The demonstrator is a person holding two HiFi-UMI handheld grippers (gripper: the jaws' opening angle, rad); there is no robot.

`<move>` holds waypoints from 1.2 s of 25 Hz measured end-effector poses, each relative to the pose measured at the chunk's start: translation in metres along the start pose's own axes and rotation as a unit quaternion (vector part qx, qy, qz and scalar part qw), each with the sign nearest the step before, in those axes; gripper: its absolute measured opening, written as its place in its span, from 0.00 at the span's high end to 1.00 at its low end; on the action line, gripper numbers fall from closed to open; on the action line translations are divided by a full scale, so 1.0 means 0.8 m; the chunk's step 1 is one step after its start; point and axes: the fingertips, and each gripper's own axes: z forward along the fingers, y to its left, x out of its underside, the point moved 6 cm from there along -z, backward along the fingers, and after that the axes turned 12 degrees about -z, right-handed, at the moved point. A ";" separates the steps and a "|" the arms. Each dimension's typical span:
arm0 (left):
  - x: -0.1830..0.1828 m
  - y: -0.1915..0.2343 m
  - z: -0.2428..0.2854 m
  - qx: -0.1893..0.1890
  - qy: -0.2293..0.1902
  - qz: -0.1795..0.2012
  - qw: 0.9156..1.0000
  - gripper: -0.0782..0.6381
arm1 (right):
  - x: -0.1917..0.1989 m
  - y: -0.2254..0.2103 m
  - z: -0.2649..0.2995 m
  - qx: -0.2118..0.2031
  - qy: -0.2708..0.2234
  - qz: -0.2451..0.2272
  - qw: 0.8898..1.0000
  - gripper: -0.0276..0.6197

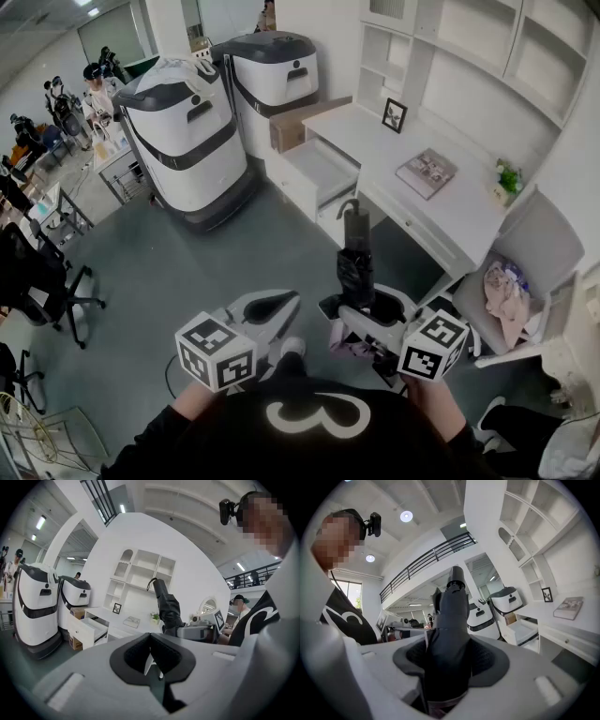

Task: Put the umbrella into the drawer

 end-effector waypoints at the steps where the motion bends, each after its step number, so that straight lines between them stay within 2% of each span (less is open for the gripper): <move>1: 0.001 0.001 -0.001 -0.001 -0.001 -0.001 1.000 0.88 | 0.001 0.001 0.000 -0.001 0.000 0.000 1.000 0.61; 7: -0.001 0.011 0.005 0.001 0.000 -0.006 1.000 0.88 | 0.004 -0.010 0.007 0.008 0.008 -0.002 1.000 0.61; 15: -0.013 0.037 0.046 0.012 0.008 -0.002 1.000 0.88 | 0.009 -0.049 0.018 0.029 0.008 -0.014 0.999 0.61; 25: -0.036 0.088 0.125 0.039 0.031 -0.002 0.999 0.88 | 0.023 -0.127 0.039 0.064 0.026 0.005 0.998 0.61; 30: -0.063 0.136 0.171 0.048 0.043 -0.010 0.998 0.88 | 0.018 -0.182 0.076 0.073 0.034 0.013 0.997 0.61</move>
